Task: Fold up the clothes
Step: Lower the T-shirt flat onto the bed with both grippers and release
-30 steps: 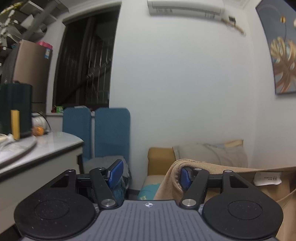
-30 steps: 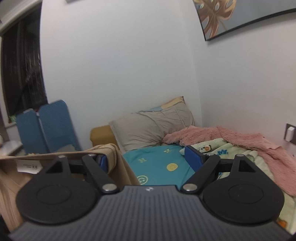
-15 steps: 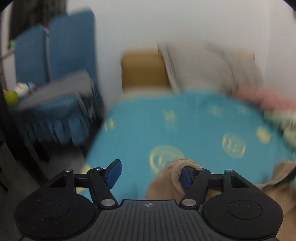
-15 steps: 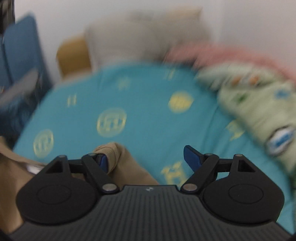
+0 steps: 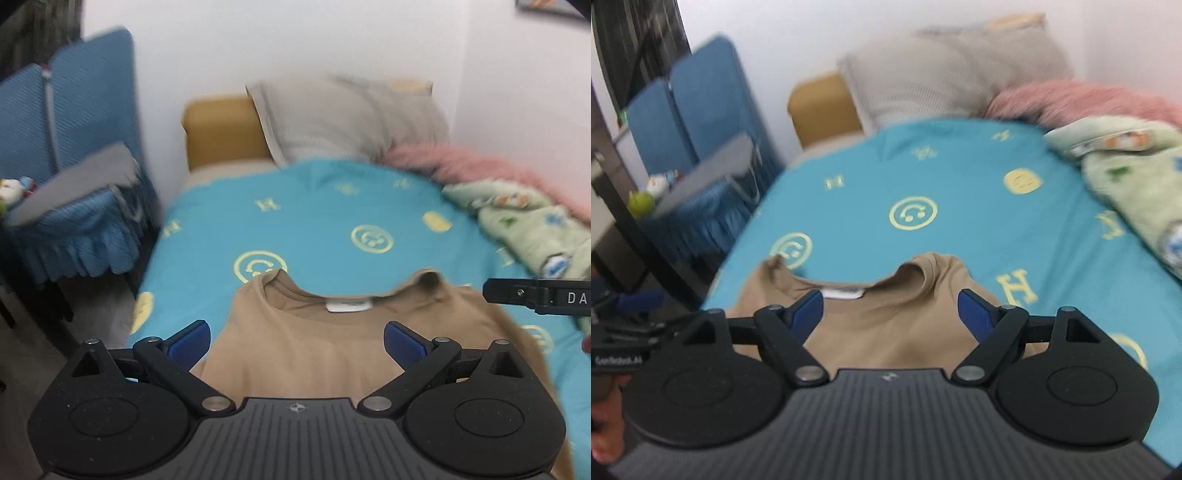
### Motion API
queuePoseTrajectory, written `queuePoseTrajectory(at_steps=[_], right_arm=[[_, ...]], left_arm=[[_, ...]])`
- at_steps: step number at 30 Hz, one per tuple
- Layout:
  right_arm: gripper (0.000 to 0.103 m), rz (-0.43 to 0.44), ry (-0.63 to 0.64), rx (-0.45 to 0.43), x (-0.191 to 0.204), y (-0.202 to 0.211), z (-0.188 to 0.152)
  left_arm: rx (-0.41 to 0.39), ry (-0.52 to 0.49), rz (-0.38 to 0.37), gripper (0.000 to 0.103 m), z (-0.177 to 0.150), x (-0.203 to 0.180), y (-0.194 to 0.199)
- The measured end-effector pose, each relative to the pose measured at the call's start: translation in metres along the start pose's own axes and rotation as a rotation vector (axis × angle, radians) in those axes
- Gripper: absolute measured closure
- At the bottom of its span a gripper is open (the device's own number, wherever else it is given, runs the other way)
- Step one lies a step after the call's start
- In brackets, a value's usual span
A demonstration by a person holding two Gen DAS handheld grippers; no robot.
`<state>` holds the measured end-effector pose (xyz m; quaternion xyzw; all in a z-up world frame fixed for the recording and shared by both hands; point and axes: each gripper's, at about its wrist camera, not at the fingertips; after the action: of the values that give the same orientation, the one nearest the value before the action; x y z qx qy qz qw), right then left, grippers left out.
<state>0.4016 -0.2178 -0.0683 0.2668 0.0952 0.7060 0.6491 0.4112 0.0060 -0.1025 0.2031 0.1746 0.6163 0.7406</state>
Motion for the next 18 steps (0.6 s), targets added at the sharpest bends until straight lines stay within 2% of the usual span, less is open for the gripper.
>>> queuePoseTrajectory(at_steps=[5, 9, 11, 14, 18], right_arm=[[0.022, -0.023, -0.003, -0.071, 0.010, 0.119, -0.034], [0.022, -0.027, 0.023, -0.121, 0.017, 0.208, -0.064], [0.022, -0.025, 0.017, -0.146, 0.015, 0.239, -0.075], [0.022, -0.010, -0.043, -0.156, 0.005, 0.266, -0.091], [0.022, 0.009, -0.153, -0.146, -0.016, 0.276, -0.107]], left_arm=[[-0.107, 0.016, 0.014, 0.002, -0.038, -0.008, 0.118], [-0.139, 0.065, 0.013, 0.002, -0.080, 0.003, 0.190], [-0.132, 0.105, 0.018, 0.003, -0.098, 0.003, 0.224], [-0.103, 0.189, 0.039, 0.004, -0.121, 0.019, 0.250], [-0.068, 0.389, 0.042, 0.005, -0.131, 0.059, 0.253]])
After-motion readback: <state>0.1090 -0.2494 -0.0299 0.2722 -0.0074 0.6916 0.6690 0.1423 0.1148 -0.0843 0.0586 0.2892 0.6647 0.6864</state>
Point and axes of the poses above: each gripper's, at about its wrist camera, not at the fingertips, and y roughly against the way its jaws point, x to its left, z to its top, and after that the axes turned 8 degrees about -x, right-handed
